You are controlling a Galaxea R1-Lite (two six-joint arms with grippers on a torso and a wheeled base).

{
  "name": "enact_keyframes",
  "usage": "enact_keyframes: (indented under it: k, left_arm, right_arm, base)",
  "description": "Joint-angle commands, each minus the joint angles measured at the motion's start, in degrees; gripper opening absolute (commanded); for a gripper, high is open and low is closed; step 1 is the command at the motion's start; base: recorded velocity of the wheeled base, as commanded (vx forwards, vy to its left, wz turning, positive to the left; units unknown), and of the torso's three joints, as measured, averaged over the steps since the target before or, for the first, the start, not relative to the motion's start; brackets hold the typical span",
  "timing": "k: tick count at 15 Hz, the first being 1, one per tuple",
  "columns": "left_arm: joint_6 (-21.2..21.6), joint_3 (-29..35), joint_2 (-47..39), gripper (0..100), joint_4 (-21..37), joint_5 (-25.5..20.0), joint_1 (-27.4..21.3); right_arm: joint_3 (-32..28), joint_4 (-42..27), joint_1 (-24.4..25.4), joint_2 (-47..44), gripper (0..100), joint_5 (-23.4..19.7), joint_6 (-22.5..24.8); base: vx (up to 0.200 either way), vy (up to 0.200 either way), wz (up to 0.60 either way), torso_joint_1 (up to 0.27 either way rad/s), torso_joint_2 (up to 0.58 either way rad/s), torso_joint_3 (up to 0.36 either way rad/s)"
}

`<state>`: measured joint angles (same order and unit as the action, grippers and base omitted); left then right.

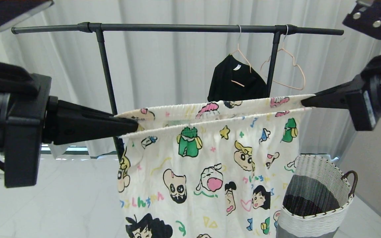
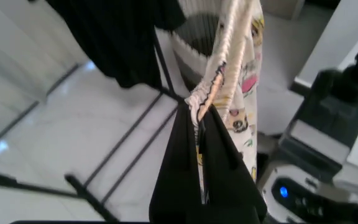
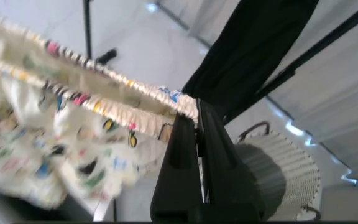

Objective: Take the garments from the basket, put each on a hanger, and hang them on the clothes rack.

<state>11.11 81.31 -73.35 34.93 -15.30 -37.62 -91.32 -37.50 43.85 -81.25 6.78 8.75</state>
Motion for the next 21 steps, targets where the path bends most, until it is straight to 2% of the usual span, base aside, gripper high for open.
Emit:
enact_keyframes:
  k: [1,3,4,7,11,13,15,17,20,21]
  left_arm:
    - [0.06,-0.89,-1.36,0,-4.52,0.01,-0.79]
    - [0.06,-2.56,-3.38,0,-13.39,0.18,-2.81]
    - [0.06,-3.0,-4.08,0,-15.41,0.45,-3.95]
    - [0.06,-3.53,-5.05,0,-15.85,1.76,-6.24]
    - [0.06,-5.99,-3.55,0,-15.94,1.94,-6.15]
    - [-1.26,-9.15,0.4,0,-15.33,3.17,-7.47]
    - [-6.18,-9.42,3.13,0,-9.61,3.43,-9.49]
    - [-14.62,-7.4,4.88,0,-3.64,3.43,-14.32]
    - [-23.59,-7.4,7.08,0,-2.93,3.52,-22.06]
    - [-24.38,-7.57,7.52,0,-2.93,3.52,-22.94]
  right_arm:
    - [-0.26,-5.57,2.38,6.02,0,-3.61,0.04]
    - [-0.17,-12.16,6.34,9.88,0,-7.04,0.04]
    - [-0.17,-13.65,8.71,10.85,0,-7.39,-0.14]
    - [-0.17,-14.27,13.63,10.76,0,-7.31,-1.28]
    - [0.44,-14.09,13.37,10.76,0,-7.04,-1.37]
    - [0.53,-10.14,8.97,9.18,0,-7.13,-1.28]
    - [0.27,-3.02,5.9,5.93,0,-7.66,-1.28]
    - [0.18,2.96,4.31,2.5,0,-9.77,-1.28]
    - [-1.32,7.44,4.23,-1.45,0,-11.35,-1.28]
    - [-2.11,7.44,4.14,-2.16,0,-11.35,-1.28]
  base:
    - [0.0,0.0,0.0,0.0,0.0,0.0]
    - [0.0,0.0,0.0,0.0,0.0,0.0]
    - [0.0,0.0,0.0,0.0,0.0,0.0]
    - [0.0,0.0,0.0,0.0,0.0,0.0]
    - [0.0,0.0,0.0,0.0,0.0,0.0]
    - [0.0,0.0,0.0,0.0,0.0,0.0]
    - [0.0,0.0,0.0,0.0,0.0,0.0]
    - [0.0,0.0,0.0,0.0,0.0,0.0]
    - [0.0,0.0,0.0,0.0,0.0,0.0]
    - [0.0,0.0,0.0,0.0,0.0,0.0]
